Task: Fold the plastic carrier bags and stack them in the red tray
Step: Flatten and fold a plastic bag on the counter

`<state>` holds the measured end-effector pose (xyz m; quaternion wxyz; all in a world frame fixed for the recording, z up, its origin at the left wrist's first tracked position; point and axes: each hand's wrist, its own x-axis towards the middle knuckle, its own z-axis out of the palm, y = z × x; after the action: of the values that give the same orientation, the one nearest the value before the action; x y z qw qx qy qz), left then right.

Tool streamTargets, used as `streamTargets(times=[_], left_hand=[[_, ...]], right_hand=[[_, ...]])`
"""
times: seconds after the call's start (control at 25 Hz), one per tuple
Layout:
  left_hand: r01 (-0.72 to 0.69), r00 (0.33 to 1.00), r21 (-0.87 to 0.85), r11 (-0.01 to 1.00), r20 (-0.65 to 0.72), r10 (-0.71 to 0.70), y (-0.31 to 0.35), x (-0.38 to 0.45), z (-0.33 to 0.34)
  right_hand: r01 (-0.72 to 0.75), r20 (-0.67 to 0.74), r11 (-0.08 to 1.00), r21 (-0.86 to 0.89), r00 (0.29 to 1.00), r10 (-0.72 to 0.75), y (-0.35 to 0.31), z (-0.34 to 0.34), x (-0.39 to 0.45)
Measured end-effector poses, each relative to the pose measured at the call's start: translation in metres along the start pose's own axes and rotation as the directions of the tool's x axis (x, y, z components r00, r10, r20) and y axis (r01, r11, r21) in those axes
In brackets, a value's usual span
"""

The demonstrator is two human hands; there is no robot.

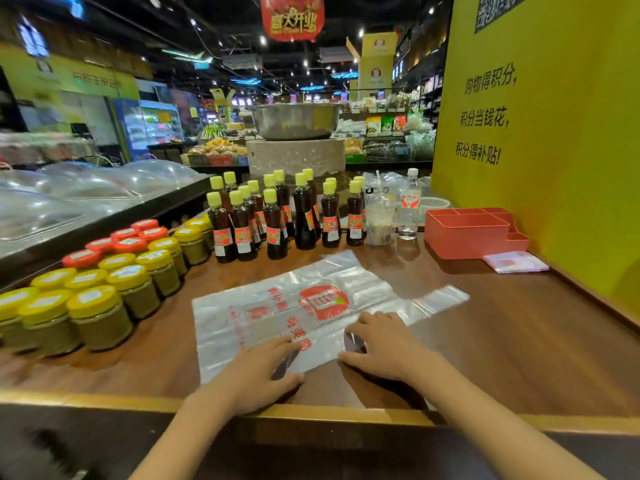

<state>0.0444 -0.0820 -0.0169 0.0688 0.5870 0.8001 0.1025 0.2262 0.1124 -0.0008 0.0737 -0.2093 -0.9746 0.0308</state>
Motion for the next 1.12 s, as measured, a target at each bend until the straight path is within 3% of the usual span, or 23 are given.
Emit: streamTargets(times=[0.16,0.36,0.56,0.92,1.12], left_hand=[[-0.006,1.0,-0.152,0.988,-0.015,0.004,-0.013,-0.001,-0.005],[0.001,1.0,-0.243,0.97,-0.019,-0.006,-0.021,0.003,-0.006],[0.019,0.997,-0.229,0.973,-0.071,-0.036,-0.022,0.001,-0.001],[0.014,0.991,-0.234,0.972,-0.126,-0.045,-0.018,-0.01,-0.006],[0.02,0.953,-0.134,0.991,-0.296,-0.06,-0.023,-0.009,-0.004]], right_hand=[[-0.004,0.091,0.973,0.231,0.996,-0.017,0.028,-0.014,-0.029],[-0.123,0.022,0.9,0.419,0.992,0.126,0.075,0.001,-0.053],[-0.093,-0.117,0.927,0.363,0.983,0.145,0.079,0.009,-0.043],[-0.149,-0.199,0.969,0.195,0.962,0.188,0.077,0.002,-0.046],[-0.2,-0.194,0.966,0.163,0.954,0.23,0.075,-0.003,-0.053]])
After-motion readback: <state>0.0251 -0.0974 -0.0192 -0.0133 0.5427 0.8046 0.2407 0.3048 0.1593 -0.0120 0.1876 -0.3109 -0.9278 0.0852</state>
